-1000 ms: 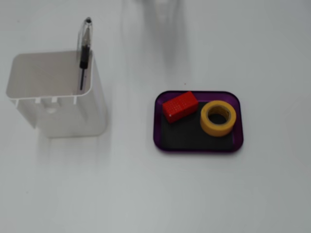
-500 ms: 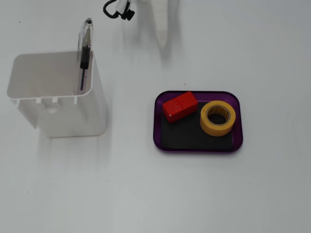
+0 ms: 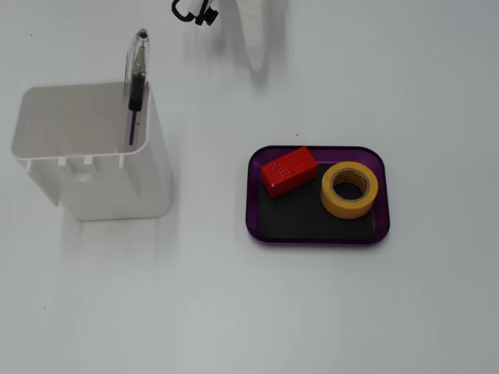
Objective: Pick up the cube and place it in the box.
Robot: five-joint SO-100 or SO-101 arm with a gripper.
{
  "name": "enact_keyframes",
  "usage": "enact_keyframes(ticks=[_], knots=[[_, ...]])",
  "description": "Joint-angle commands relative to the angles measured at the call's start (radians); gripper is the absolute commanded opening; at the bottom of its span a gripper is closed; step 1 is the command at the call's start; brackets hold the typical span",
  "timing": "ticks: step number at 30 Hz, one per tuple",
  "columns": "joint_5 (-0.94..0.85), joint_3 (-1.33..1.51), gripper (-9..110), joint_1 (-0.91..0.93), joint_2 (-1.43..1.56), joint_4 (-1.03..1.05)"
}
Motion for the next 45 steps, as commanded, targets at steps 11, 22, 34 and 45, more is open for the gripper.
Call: enact_keyframes(ticks=[11,22,34,45], knots=[[0.011,0.008,0,-0.002,0.114,0.014],[0.009,0.006,0,-0.003,0.114,0.008],[0.009,0.006,0,-0.003,0.114,0.008],[0.009,0.006,0,-0.003,0.114,0.008]])
